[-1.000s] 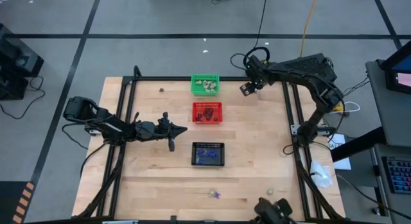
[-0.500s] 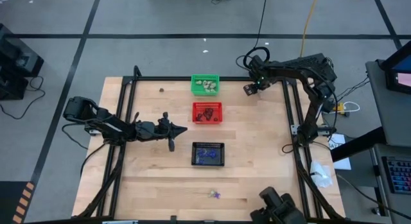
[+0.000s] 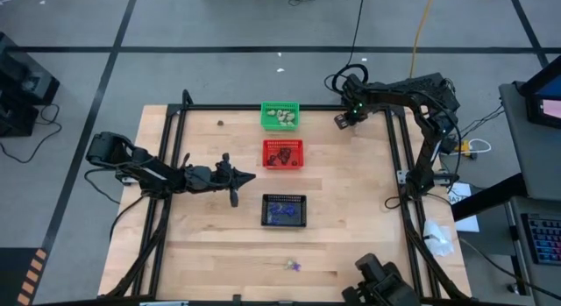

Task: Sort Halloween decoration
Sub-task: Put the violet spider toy into the black basket, then put the black skull toy into the red basket

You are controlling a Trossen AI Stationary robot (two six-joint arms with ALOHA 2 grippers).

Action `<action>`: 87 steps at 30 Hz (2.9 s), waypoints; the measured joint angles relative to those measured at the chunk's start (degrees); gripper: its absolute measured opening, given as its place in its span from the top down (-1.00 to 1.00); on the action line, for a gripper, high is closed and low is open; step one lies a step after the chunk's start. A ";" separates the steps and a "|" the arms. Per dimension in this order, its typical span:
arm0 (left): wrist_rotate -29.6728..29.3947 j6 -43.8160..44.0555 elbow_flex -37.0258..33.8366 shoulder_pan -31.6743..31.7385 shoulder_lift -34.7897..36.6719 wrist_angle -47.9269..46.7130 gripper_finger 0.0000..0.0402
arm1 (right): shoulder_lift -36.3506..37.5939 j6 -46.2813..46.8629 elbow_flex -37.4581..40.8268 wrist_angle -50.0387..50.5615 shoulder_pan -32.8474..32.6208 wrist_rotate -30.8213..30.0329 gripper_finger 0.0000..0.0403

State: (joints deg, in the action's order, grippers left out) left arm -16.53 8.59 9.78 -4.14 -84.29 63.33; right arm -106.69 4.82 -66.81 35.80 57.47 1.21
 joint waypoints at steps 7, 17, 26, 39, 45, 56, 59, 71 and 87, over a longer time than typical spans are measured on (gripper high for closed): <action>0.02 -0.01 0.00 -0.01 0.00 0.00 1.00 | 2.01 -4.22 0.22 -0.94 -2.55 -0.63 0.95; 0.02 0.00 0.00 0.00 0.00 0.00 1.00 | 15.07 -5.72 0.11 2.36 -17.13 -0.88 0.98; 0.02 0.01 0.00 0.00 0.00 0.14 1.00 | 17.88 -2.44 0.11 0.64 -41.57 -1.01 0.97; -0.03 -0.02 0.00 0.00 0.00 0.26 1.00 | 9.02 3.54 0.07 -14.21 -63.14 -1.14 0.97; 0.01 -0.04 0.92 0.00 -0.02 0.71 1.00 | 4.38 4.91 0.07 -18.00 -65.69 -1.12 0.97; 3.68 -1.83 2.89 4.11 -0.02 -0.09 1.00 | 1.01 6.29 0.04 -18.89 -66.21 -1.16 0.68; 10.26 -1.27 2.98 8.50 0.95 -3.74 1.00 | 1.75 6.21 0.07 -18.88 -66.21 -1.14 0.53; 16.67 -16.17 23.43 23.31 7.74 -63.63 1.00 | 11.10 0.66 0.00 -15.73 -66.73 -4.83 0.49; 14.33 -43.66 41.86 44.89 1.07 -99.35 1.00 | 29.02 -8.38 17.16 -24.76 -62.72 -10.16 0.99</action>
State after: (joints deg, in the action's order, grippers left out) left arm -2.20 -35.07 51.64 40.75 -83.22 -36.02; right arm -77.68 -3.56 -49.64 11.04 -5.24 -8.95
